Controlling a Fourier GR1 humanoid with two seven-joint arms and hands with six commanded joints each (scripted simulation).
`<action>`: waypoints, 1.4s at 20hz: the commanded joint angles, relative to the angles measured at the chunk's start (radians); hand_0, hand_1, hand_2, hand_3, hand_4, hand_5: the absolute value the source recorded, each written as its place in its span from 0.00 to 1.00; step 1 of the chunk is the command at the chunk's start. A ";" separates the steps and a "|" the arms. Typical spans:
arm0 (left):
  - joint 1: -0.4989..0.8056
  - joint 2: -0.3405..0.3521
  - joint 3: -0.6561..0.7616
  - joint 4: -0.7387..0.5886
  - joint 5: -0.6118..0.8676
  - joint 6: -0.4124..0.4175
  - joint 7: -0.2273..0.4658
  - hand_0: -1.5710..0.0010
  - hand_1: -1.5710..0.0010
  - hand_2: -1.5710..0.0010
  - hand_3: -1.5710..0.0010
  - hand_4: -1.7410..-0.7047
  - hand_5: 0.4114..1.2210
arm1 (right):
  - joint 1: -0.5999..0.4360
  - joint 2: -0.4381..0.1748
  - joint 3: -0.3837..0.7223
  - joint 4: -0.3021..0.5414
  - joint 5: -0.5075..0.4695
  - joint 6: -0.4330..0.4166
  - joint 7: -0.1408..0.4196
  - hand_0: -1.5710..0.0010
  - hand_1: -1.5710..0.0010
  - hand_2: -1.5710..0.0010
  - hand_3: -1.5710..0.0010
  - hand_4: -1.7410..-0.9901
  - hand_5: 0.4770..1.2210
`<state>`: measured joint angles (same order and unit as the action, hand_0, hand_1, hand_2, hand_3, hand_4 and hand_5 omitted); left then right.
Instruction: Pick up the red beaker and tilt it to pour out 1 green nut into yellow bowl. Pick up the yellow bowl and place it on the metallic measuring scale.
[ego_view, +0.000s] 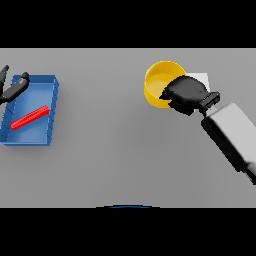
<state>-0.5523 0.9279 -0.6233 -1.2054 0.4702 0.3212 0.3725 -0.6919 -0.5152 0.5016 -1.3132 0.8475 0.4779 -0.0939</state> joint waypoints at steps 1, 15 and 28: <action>-0.003 -0.003 -0.003 0.011 -0.003 -0.002 0.012 1.00 1.00 1.00 1.00 0.98 0.38 | -0.010 -0.008 -0.015 0.031 -0.008 -0.004 -0.011 0.00 0.00 0.02 0.27 0.00 1.00; 0.013 0.019 -0.006 -0.039 0.007 0.007 0.050 1.00 1.00 1.00 1.00 0.98 0.37 | -0.081 0.001 -0.100 0.443 0.034 -0.199 -0.075 0.00 0.00 0.08 0.18 0.00 1.00; -0.001 0.007 -0.010 -0.005 -0.004 -0.003 0.048 1.00 1.00 1.00 1.00 0.97 0.38 | -0.099 0.044 -0.154 0.565 0.006 -0.161 -0.109 0.43 0.27 0.24 0.40 0.11 0.89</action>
<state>-0.5531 0.9344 -0.6334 -1.2105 0.4667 0.3183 0.4205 -0.7907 -0.4712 0.3475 -0.7477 0.8538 0.3172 -0.2025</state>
